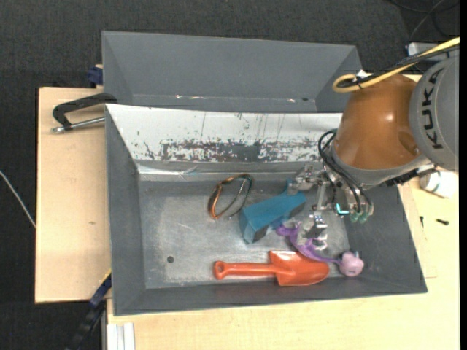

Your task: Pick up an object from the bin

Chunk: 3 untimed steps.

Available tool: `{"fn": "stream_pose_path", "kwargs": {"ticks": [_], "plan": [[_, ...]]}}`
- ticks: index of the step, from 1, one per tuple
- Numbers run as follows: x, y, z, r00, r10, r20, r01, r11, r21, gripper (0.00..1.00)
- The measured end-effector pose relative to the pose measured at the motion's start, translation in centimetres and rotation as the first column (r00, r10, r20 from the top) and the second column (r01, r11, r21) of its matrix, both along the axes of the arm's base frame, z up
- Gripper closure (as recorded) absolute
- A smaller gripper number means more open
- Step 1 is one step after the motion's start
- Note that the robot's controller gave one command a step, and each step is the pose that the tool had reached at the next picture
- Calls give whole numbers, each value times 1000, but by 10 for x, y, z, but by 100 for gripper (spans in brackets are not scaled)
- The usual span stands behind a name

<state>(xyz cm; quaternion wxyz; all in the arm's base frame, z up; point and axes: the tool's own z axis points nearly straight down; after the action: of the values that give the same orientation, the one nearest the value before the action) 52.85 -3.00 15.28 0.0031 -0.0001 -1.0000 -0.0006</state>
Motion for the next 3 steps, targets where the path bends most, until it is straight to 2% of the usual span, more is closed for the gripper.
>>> {"fn": "stream_pose_path", "kwargs": {"ticks": [1, 2, 3], "plan": [[2, 0, 4, 1000, 0, 7, 0, 1000, -1, 0], [-1, 1, -12, 997, -74, 15, 74, 997, 0, 0], [13, 3, -53, 949, -311, 38, 311, 950, 12, 0]]}}
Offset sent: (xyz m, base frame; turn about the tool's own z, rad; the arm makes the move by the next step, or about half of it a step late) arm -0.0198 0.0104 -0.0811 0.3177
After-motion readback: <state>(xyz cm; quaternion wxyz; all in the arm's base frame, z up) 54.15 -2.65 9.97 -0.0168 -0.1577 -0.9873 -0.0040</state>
